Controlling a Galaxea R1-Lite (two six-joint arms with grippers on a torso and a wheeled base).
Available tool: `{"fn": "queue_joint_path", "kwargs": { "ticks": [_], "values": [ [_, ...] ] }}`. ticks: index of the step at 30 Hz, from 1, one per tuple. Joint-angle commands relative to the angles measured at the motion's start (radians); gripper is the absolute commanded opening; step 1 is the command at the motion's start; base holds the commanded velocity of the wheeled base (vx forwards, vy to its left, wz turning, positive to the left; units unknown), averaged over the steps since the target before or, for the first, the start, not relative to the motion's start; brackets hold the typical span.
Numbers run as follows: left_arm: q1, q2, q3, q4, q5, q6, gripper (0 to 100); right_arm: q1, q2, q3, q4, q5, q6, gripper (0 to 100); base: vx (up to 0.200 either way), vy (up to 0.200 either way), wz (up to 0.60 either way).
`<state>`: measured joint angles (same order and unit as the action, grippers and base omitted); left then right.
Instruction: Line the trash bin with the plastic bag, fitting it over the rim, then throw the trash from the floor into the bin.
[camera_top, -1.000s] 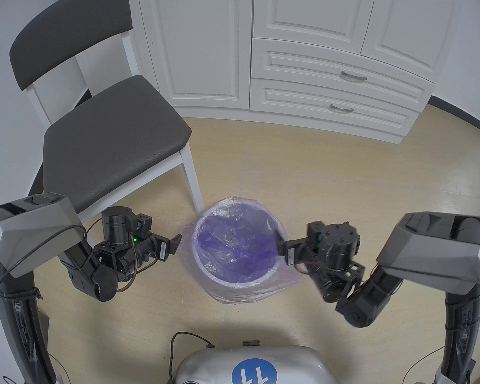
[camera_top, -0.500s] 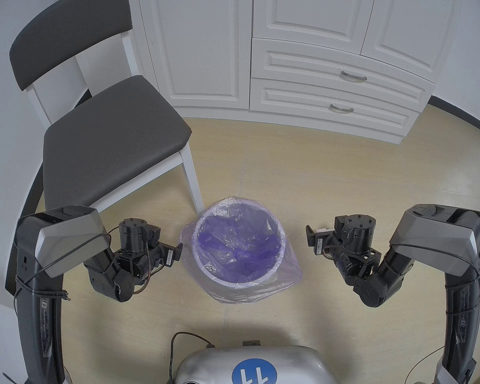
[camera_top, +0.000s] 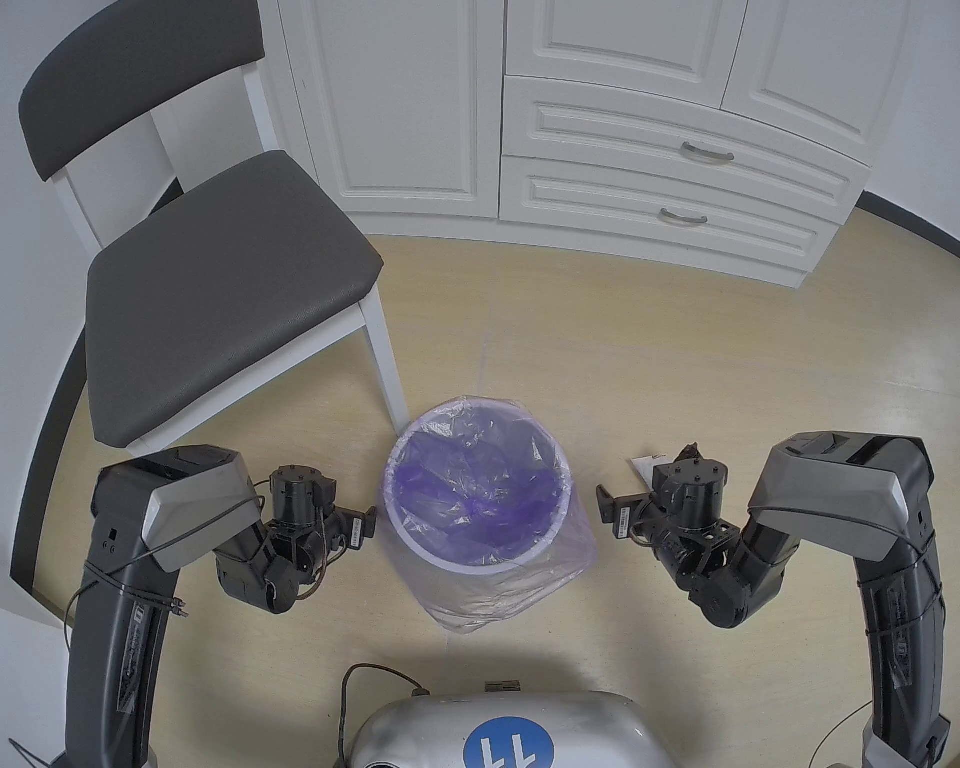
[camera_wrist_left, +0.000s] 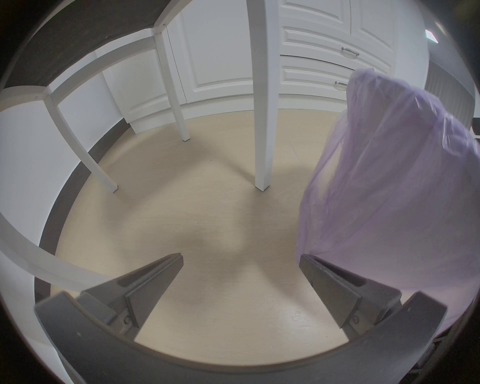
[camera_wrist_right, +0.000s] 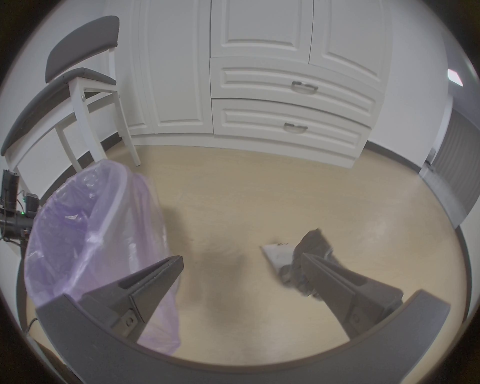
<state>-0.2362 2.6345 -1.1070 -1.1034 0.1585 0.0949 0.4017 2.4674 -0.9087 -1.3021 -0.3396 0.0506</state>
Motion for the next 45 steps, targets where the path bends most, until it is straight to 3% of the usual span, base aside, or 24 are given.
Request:
{"fn": "queue_joint_path", "kwargs": {
  "ticks": [1,3,4,10,16,32,33,34,41,45],
  "values": [
    [-0.005,0.027,-0.014,-0.004,0.003,-0.006,100,0.025,0.044,-0.019,0.011,0.019,0.040,100,0.000,0.000,0.00],
    [-0.005,0.025,-0.014,-0.004,0.003,-0.006,100,0.026,0.047,-0.022,0.011,0.021,0.044,100,0.000,0.000,0.00],
    [-0.006,0.016,-0.013,-0.015,0.003,-0.015,100,0.035,0.068,-0.075,0.041,0.024,0.115,100,0.000,0.000,0.00],
    [-0.011,-0.064,0.046,-0.041,0.003,-0.014,100,0.037,0.131,-0.193,0.196,0.028,0.209,100,0.000,0.000,0.00],
    [-0.018,-0.116,0.101,-0.039,0.003,-0.009,100,0.020,0.196,-0.266,0.244,0.024,0.212,100,0.000,0.000,0.00],
    [-0.014,-0.152,0.185,0.002,0.001,0.039,100,0.020,0.177,-0.265,0.333,0.011,0.210,100,0.000,0.000,0.00],
    [-0.020,-0.122,0.171,0.017,-0.001,0.043,100,0.020,0.169,-0.274,0.389,-0.047,0.201,100,0.000,0.000,0.00],
    [-0.025,-0.105,0.161,0.020,0.001,0.043,100,0.020,0.171,-0.274,0.388,-0.056,0.195,100,0.000,0.000,0.00],
    [-0.037,-0.008,0.018,0.063,0.004,0.045,100,0.026,0.160,-0.268,0.376,-0.062,0.186,100,0.000,0.000,0.00],
    [-0.034,0.016,-0.142,0.218,0.004,0.045,100,0.031,0.105,-0.231,0.356,-0.061,0.184,100,0.000,0.000,0.00]
  ]
}}
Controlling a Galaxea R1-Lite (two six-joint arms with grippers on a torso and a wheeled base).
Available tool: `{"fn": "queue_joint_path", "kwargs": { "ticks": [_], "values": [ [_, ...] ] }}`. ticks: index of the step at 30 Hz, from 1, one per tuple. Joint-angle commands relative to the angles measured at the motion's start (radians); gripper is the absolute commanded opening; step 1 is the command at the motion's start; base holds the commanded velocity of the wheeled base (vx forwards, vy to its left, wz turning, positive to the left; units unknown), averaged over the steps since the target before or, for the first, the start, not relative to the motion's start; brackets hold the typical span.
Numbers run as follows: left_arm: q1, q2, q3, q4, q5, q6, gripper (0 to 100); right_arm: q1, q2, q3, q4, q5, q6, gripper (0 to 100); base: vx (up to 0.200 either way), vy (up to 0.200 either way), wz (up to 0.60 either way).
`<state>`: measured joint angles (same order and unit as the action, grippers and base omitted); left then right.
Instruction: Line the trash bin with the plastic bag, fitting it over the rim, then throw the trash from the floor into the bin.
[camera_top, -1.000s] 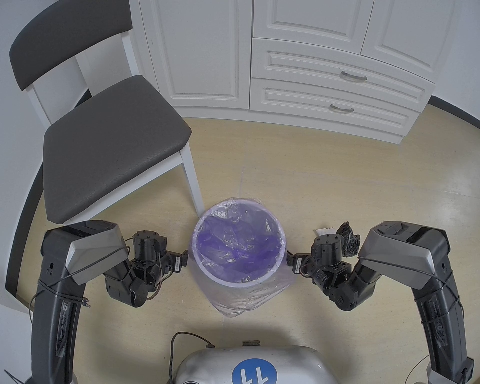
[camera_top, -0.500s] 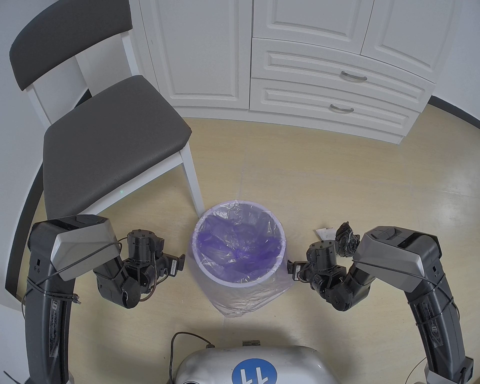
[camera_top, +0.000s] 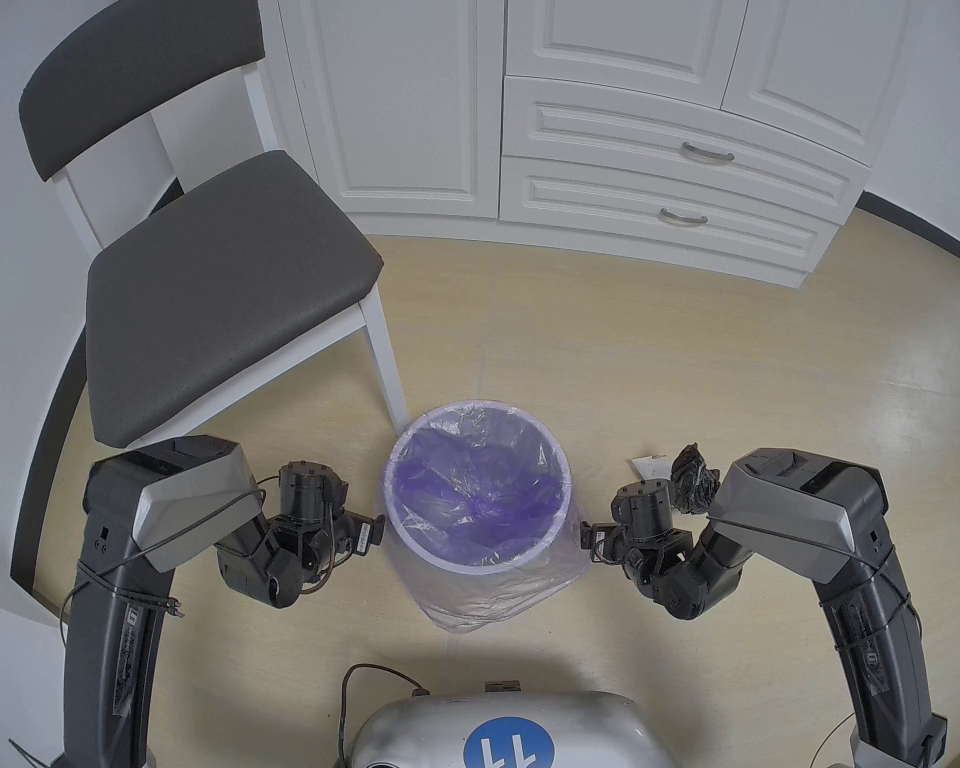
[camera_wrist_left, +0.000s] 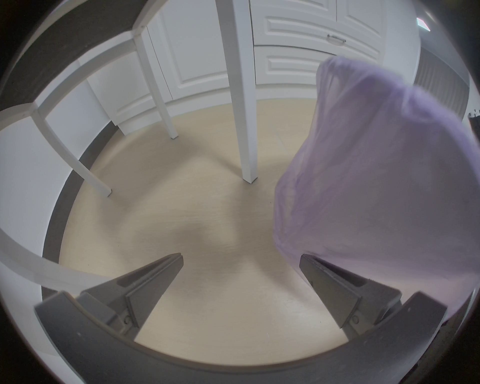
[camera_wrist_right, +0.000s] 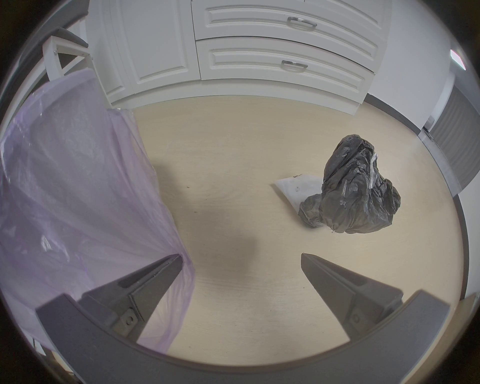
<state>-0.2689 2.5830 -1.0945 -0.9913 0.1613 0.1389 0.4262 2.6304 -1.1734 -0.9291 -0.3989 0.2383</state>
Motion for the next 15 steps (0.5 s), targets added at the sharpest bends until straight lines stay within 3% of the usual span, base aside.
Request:
{"fn": "queue_joint_path", "kwargs": {
  "ticks": [1,9,15],
  "values": [
    [0.002,0.077,-0.194,0.137,0.003,-0.001,100,0.009,-0.070,0.047,-0.023,-0.001,-0.005,100,0.000,0.000,0.00],
    [0.004,0.167,-0.392,0.206,0.052,-0.007,100,0.034,-0.089,0.075,-0.039,0.003,-0.004,100,0.000,0.000,0.00],
    [-0.001,0.160,-0.349,0.195,0.052,-0.045,100,0.049,-0.026,0.034,-0.054,0.012,0.013,100,0.000,0.000,0.00]
  ]
}}
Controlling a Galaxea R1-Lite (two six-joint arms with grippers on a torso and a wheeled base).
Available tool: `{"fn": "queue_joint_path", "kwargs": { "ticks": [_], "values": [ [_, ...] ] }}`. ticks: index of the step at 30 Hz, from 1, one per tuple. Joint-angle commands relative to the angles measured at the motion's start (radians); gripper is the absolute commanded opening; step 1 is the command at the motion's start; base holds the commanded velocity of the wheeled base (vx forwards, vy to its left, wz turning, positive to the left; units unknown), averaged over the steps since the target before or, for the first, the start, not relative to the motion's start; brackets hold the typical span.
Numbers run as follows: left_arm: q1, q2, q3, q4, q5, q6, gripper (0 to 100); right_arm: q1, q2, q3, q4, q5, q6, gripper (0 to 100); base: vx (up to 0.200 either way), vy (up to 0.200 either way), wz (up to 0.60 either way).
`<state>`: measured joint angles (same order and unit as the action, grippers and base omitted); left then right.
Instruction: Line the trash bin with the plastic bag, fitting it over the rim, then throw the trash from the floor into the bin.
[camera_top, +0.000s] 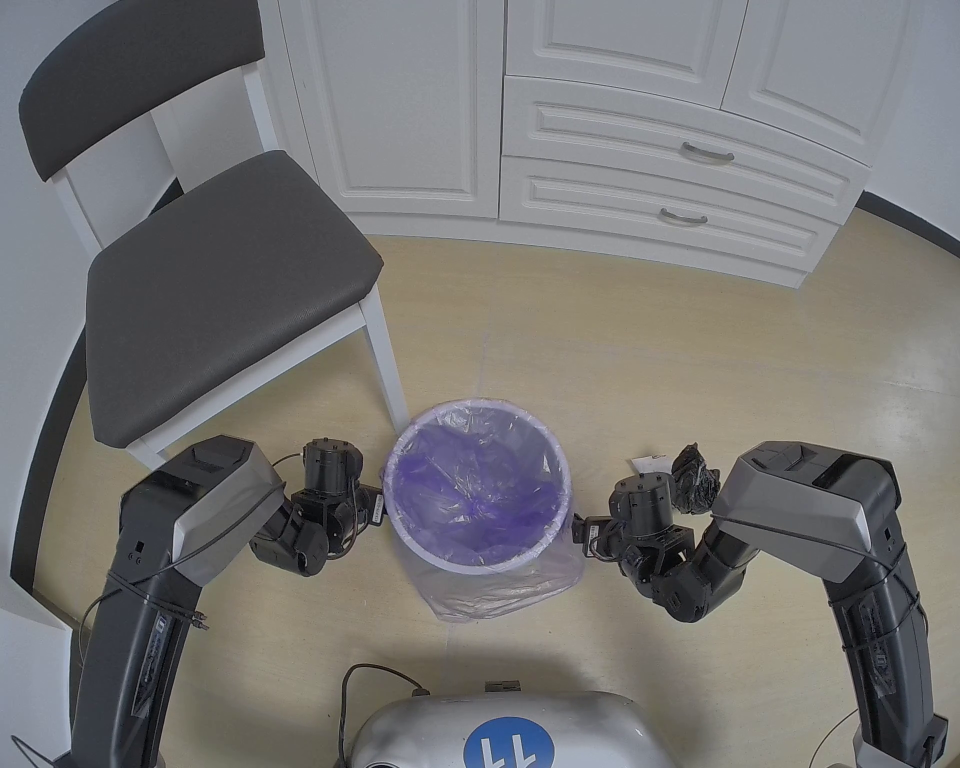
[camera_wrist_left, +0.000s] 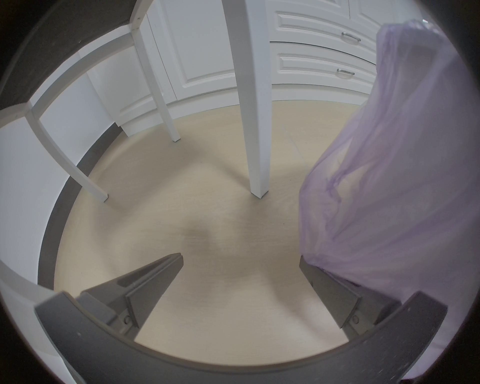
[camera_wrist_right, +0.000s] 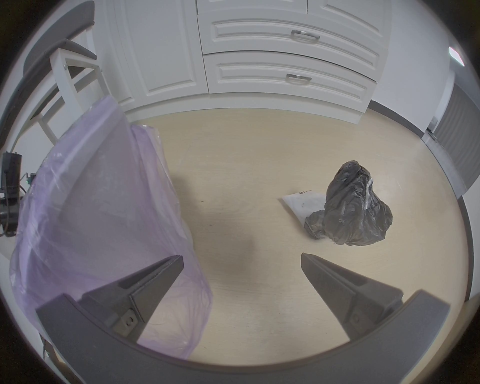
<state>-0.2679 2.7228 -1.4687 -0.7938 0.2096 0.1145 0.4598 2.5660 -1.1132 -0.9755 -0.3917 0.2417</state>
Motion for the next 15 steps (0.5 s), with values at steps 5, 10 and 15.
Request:
{"fn": "queue_joint_path", "kwargs": {
  "ticks": [5,10,15],
  "values": [
    [0.002,-0.040,0.128,-0.019,0.001,-0.029,100,0.017,0.085,-0.094,0.017,0.022,0.057,100,0.000,0.000,0.00],
    [0.002,-0.072,0.196,-0.071,-0.004,-0.027,100,0.023,0.080,-0.100,0.038,0.111,0.133,100,0.000,0.000,0.00],
    [0.002,-0.087,0.249,-0.120,-0.007,-0.041,100,0.023,0.079,-0.102,0.055,0.122,0.146,100,0.000,0.000,0.00]
  ]
}}
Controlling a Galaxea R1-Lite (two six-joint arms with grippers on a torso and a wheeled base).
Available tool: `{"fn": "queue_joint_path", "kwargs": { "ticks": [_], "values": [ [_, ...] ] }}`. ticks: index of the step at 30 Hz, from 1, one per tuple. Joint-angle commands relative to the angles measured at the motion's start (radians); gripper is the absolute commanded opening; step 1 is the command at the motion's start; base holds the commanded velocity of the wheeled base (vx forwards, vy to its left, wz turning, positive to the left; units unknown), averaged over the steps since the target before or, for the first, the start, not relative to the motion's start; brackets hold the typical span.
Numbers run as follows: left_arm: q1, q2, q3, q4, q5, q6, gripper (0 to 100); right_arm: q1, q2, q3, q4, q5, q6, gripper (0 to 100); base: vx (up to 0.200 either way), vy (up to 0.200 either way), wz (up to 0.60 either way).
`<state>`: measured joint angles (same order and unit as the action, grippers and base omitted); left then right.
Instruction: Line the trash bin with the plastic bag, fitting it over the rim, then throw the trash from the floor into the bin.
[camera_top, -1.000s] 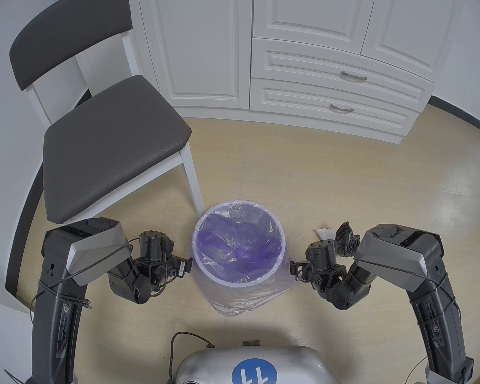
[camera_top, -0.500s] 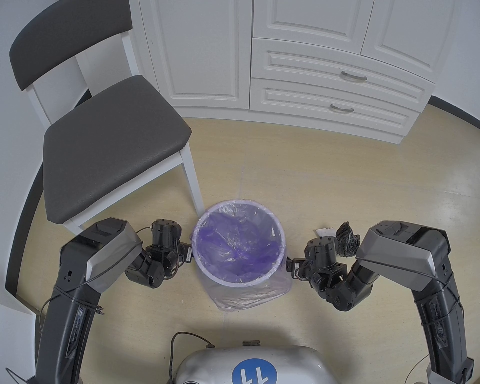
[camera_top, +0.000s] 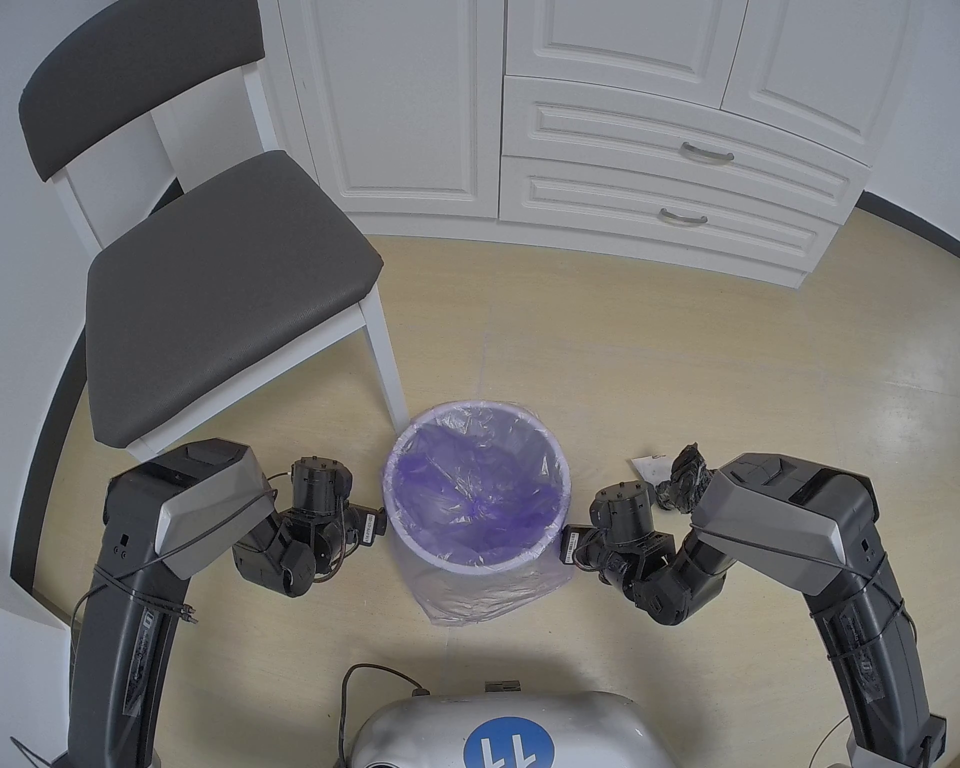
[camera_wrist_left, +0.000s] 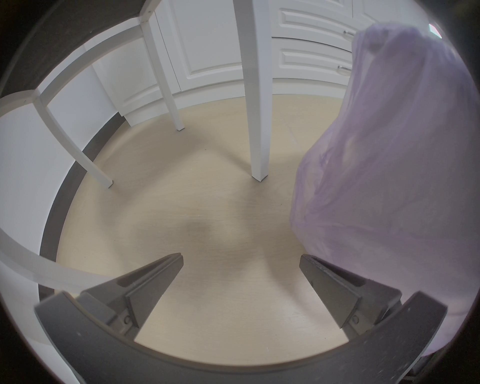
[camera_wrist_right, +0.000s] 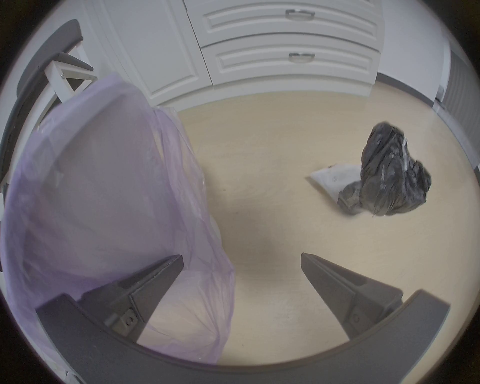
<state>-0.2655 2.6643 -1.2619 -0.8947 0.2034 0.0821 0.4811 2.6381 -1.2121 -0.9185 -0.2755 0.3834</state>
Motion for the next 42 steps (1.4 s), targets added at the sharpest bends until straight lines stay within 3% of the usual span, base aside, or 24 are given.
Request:
{"fn": "queue_joint_path", "kwargs": {
  "ticks": [1,6,14,19,32,38,42],
  "values": [
    [-0.001,-0.030,0.052,-0.029,-0.002,-0.015,100,0.002,0.006,-0.003,-0.002,0.006,0.006,100,0.000,0.000,0.00],
    [-0.015,-0.040,0.087,-0.038,-0.004,-0.030,100,0.004,-0.010,0.009,-0.006,0.004,0.006,100,0.000,0.000,0.00],
    [-0.066,0.003,-0.019,-0.018,-0.001,-0.090,100,0.028,-0.006,0.026,-0.005,0.006,0.008,100,0.000,0.000,0.00],
    [-0.060,0.000,-0.008,-0.004,0.001,-0.093,100,0.030,-0.007,0.028,-0.005,0.002,0.011,100,0.000,0.000,0.00],
    [0.005,-0.098,0.180,-0.081,-0.001,-0.087,100,0.014,-0.081,0.126,-0.008,-0.001,-0.035,100,0.000,0.000,0.00],
    [0.028,-0.182,0.375,-0.221,-0.004,-0.082,100,-0.007,-0.194,0.229,-0.028,-0.001,-0.077,100,0.000,0.000,0.00],
    [0.029,-0.257,0.515,-0.305,-0.024,-0.081,100,-0.013,-0.313,0.344,-0.037,-0.001,-0.161,100,0.000,0.000,0.00]
  ]
}}
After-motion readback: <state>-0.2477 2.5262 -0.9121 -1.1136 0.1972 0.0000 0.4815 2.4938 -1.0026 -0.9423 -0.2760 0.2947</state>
